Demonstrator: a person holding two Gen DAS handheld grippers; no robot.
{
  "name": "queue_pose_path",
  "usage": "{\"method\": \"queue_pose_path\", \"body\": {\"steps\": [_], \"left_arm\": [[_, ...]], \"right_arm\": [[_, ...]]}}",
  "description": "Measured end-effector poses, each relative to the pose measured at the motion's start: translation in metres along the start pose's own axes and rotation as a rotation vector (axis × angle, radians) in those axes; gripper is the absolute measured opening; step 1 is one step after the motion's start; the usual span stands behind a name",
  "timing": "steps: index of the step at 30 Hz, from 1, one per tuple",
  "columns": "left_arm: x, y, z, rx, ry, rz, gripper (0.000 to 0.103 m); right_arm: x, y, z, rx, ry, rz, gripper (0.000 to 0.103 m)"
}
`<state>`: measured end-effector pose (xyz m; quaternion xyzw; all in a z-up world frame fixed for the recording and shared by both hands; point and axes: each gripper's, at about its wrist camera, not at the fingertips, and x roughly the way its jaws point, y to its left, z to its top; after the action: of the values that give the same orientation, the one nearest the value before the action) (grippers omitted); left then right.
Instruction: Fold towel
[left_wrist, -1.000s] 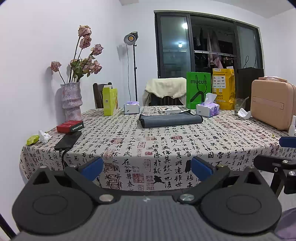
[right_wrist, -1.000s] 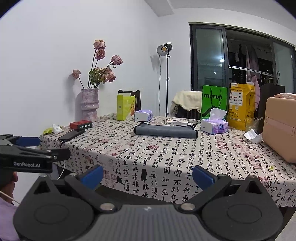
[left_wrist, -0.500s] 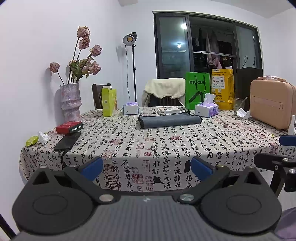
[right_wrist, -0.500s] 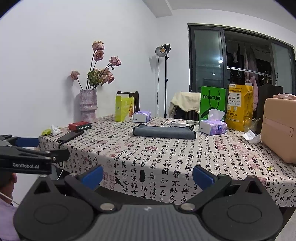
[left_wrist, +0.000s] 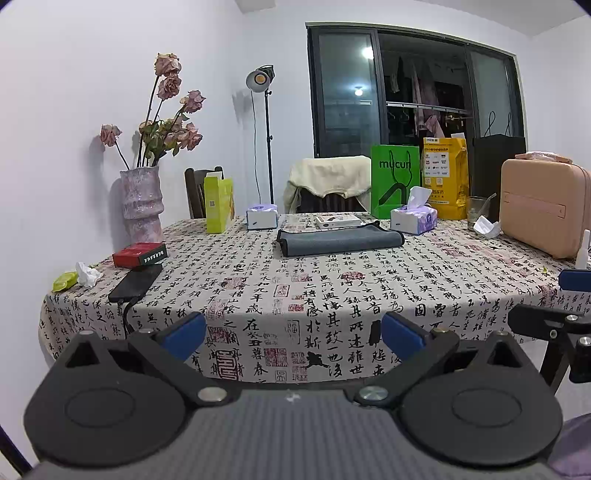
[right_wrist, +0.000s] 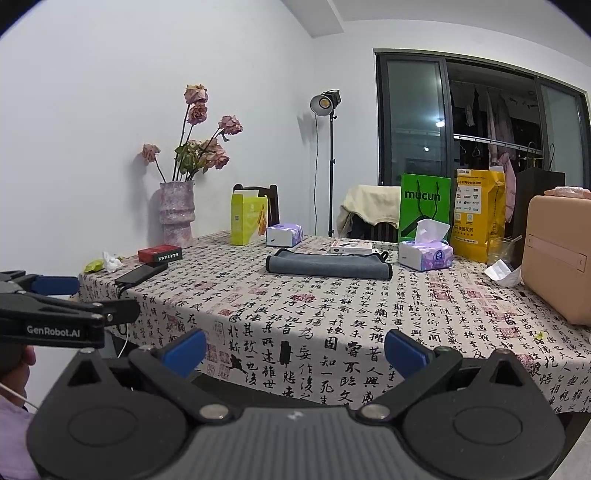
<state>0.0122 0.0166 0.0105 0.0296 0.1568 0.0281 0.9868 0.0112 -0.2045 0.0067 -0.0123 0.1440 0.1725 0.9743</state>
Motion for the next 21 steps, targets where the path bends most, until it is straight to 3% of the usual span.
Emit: {"method": "queue_pose_path", "body": {"steps": [21], "left_arm": [[-0.0013,-0.0001,0.0020,0.005,-0.006,0.001,0.103]], "right_arm": [[-0.0019,0.0016,0.0005,-0.008,-0.008,-0.009,0.103]]}}
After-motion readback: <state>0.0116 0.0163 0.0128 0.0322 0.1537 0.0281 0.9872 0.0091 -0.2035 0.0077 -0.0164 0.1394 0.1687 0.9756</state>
